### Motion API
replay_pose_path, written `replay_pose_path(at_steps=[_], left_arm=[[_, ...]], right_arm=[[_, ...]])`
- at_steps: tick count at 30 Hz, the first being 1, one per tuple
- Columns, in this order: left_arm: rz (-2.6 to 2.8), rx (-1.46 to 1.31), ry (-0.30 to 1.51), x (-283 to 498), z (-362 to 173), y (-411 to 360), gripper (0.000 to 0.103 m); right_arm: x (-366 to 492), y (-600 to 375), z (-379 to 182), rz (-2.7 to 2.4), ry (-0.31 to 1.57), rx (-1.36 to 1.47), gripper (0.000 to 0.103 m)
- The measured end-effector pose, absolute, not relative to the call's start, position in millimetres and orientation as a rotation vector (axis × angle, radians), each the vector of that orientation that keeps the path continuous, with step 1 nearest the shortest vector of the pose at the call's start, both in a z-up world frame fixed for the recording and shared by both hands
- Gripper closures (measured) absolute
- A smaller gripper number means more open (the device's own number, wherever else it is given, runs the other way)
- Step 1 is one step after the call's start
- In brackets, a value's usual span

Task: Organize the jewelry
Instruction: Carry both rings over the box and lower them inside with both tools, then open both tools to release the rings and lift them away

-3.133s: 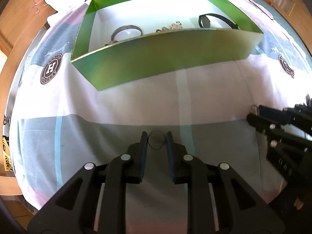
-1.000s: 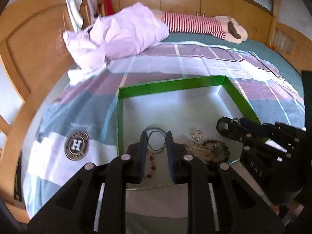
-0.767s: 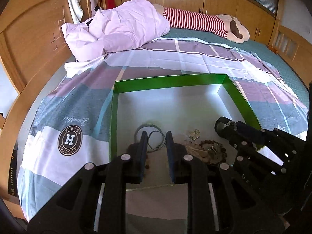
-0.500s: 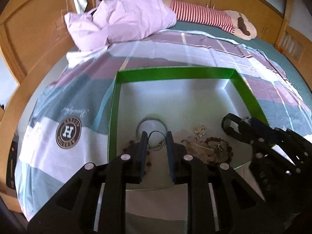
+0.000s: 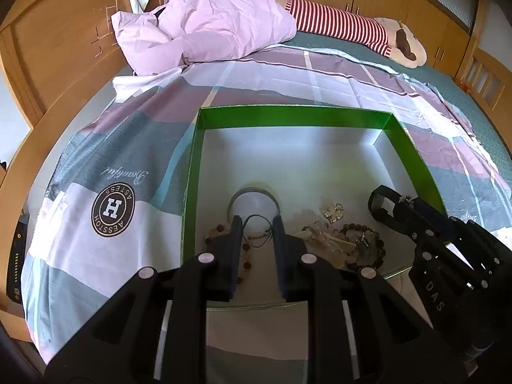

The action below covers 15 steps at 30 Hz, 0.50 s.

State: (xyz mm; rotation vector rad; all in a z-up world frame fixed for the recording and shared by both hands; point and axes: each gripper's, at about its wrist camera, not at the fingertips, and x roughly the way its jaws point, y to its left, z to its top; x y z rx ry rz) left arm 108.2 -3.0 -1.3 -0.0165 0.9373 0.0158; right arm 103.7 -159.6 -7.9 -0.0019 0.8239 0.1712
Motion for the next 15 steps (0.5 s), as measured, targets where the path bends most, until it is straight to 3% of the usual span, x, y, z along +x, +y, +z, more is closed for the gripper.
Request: replay_pose_path(at_steps=[11,12,13,14,15], left_arm=[[0.038,-0.021,0.989,115.7,-20.7,-3.1,0.083],[0.038,-0.023,0.992,115.5,-21.2,-3.0,0.083],[0.040,-0.025,0.993,115.1,-20.9,-2.8,0.082],[0.039,-0.026,0.991,114.7,-20.0,-2.6,0.074],[0.043,-0.022,0.983,113.5,-17.9,-2.6,0.058]], right_arm=[[105.4,-164.3,-10.3,0.174,0.843,0.026,0.081],[105.4,-165.1,-10.3,0.169,0.847,0.033,0.077],[105.4,-166.8,-9.9,0.166,0.852,0.046,0.065],[105.2,-168.5,-8.9,0.163,0.852,0.058,0.051],[104.1,-170.1,-7.2,0.155,0.846,0.070,0.043]])
